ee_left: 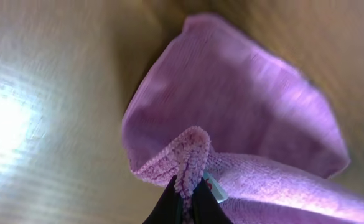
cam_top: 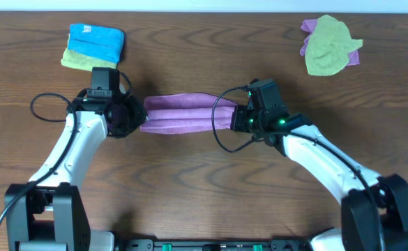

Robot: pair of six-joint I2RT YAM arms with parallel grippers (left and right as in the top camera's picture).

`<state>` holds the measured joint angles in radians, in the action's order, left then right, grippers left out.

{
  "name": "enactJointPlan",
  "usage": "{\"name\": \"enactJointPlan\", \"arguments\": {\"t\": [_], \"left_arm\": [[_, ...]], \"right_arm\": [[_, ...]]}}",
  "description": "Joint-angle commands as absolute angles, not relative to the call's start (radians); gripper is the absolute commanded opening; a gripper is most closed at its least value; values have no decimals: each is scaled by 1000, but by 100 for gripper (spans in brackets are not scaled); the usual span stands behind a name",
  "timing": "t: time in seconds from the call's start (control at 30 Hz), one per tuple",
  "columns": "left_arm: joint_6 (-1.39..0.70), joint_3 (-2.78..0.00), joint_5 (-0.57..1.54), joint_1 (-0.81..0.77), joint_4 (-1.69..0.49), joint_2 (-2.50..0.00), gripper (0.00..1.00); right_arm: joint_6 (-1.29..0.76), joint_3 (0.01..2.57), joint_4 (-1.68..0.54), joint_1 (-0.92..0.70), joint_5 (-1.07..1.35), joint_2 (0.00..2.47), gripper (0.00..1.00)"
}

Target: Fold the cloth

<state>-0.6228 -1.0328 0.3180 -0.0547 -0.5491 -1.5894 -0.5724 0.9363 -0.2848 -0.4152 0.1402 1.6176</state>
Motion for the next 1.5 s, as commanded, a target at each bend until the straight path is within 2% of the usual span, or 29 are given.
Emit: {"name": "enactJointPlan", "arguments": {"t": [0.0, 0.47, 0.93, 1.47], "left_arm": [[-678, -1046, 165, -55, -513, -1608, 6], [-711, -1046, 93, -79, -382, -1763, 6], [-711, -1046, 68, -79, -247, -1835, 6], [-710, -1046, -12, -79, -179, -1844, 6]], "right_arm": [[-567, 935, -264, -376, 39, 1650, 1], [-568, 943, -60, -354, 41, 1774, 1], [-532, 1078, -34, -353, 26, 1911, 1], [-511, 1082, -38, -350, -5, 1952, 1]]}}
